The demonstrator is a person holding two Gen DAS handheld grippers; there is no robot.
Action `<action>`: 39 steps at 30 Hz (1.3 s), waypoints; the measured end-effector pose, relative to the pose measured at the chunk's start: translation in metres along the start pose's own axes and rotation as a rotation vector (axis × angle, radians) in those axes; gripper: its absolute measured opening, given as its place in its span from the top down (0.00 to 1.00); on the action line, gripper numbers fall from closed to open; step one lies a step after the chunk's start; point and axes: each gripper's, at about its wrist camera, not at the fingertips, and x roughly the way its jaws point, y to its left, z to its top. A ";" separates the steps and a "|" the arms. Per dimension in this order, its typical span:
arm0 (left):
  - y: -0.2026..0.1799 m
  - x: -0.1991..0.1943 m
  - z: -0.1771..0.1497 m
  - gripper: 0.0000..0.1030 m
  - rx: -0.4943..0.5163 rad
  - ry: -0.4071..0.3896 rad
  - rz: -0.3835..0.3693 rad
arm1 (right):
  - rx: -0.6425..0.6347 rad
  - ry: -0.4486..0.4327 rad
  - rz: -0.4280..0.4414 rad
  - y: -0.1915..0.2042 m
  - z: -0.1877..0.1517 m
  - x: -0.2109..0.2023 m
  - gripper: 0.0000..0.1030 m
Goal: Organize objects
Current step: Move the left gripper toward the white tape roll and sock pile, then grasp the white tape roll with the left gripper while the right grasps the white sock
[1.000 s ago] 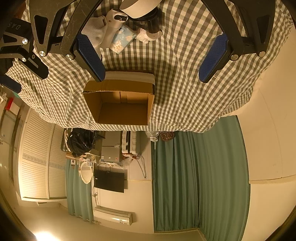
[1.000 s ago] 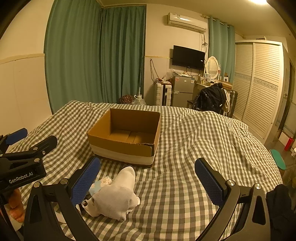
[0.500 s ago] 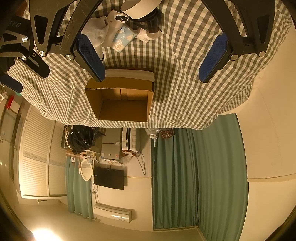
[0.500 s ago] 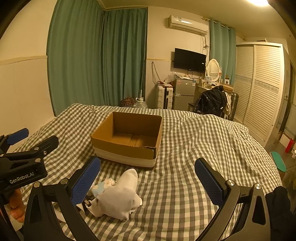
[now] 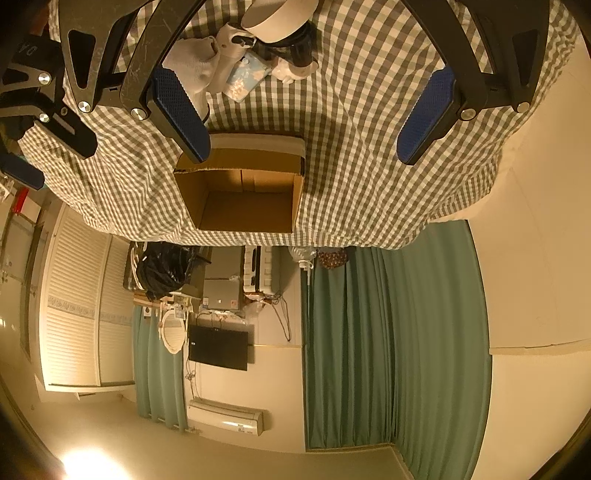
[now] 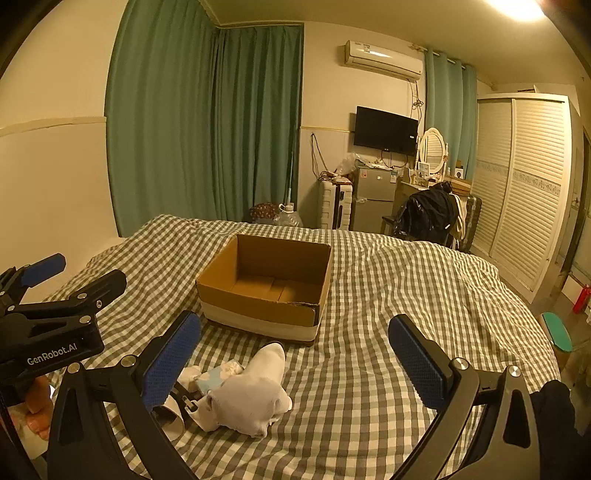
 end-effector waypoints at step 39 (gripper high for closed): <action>-0.011 0.078 -0.122 0.48 0.121 0.461 -0.195 | 0.004 0.336 0.146 0.021 -0.071 0.114 0.14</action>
